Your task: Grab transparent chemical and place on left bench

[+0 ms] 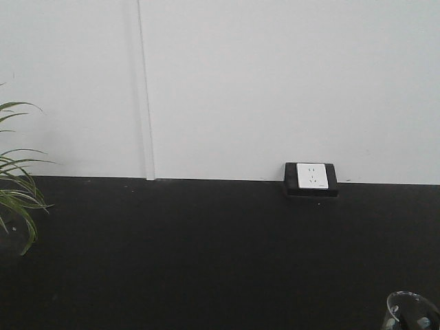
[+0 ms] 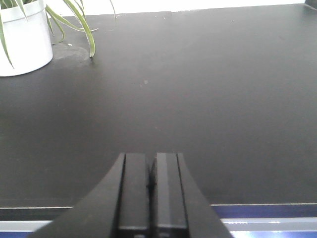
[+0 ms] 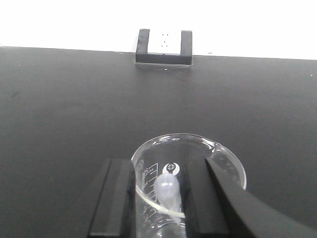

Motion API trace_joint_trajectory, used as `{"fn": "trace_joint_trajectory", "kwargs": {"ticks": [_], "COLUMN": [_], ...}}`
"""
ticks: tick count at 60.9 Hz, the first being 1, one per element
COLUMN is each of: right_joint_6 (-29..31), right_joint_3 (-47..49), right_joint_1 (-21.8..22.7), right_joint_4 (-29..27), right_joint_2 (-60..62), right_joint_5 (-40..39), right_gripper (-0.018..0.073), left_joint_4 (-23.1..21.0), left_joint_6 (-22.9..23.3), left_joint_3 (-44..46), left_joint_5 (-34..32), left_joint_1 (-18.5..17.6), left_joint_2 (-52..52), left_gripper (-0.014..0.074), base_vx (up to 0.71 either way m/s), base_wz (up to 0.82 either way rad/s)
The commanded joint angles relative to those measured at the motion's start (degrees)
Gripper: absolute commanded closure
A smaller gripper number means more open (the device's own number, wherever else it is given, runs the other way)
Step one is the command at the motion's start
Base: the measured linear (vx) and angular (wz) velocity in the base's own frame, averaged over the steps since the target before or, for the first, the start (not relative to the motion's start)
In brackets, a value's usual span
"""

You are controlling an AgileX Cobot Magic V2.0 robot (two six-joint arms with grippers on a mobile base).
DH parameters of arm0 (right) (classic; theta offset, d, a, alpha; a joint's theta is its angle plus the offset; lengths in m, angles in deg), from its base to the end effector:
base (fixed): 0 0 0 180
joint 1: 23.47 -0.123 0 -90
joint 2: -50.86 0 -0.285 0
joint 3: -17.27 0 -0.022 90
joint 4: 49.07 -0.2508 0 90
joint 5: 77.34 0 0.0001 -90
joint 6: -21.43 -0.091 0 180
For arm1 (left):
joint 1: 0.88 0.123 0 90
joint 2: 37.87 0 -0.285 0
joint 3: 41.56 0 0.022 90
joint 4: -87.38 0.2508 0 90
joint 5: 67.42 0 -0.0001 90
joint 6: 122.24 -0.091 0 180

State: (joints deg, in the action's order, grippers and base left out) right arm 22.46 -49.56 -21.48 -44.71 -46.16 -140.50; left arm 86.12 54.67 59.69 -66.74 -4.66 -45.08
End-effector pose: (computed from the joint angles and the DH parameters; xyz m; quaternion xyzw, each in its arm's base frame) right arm 0.2150 -0.0013 0.1540 -0.0284 0.7696 -0.0016 0.6379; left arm 0.0566 -0.0038 0.2036 0.0337 0.6852 -0.0125 0.7274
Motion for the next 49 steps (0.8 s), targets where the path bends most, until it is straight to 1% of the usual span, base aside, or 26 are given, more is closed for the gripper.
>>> {"fn": "trace_joint_trajectory", "kwargs": {"ticks": [1, 12, 21, 39, 49], "right_joint_6": [0.73, 3.61, 4.68, 4.62, 1.32], "right_joint_3": [1.09, 1.15, 1.15, 4.67, 4.94], "right_joint_1": [0.41, 0.41, 0.41, 0.41, 0.34], "right_joint_4": [-0.84, -4.36, -4.36, -4.36, -4.36], "right_joint_2": [1.24, 1.24, 1.24, -0.69, -2.29], "right_joint_5": [-4.99, -5.36, -5.36, -4.76, -4.13], "right_gripper": [0.0263, 0.0263, 0.0263, 0.0263, 0.0263], "left_joint_4": [-0.04, -0.04, -0.04, -0.04, -0.04], "left_joint_6": [0.45, 0.45, 0.45, 0.45, 0.45], "left_joint_3": [-0.93, -0.93, -0.93, -0.93, -0.93], "left_joint_5": [-4.49, -4.49, -4.49, -4.49, -4.49], "left_joint_1": [-0.1, -0.1, -0.1, -0.1, -0.1], "left_joint_2": [1.1, 1.1, 1.1, 1.1, 1.1], "left_gripper": [0.06, 0.06, 0.06, 0.06, 0.06], "base_vx": [0.0, 0.0, 0.0, 0.0, 0.0], "base_wz": [0.0, 0.0, 0.0, 0.0, 0.0]}}
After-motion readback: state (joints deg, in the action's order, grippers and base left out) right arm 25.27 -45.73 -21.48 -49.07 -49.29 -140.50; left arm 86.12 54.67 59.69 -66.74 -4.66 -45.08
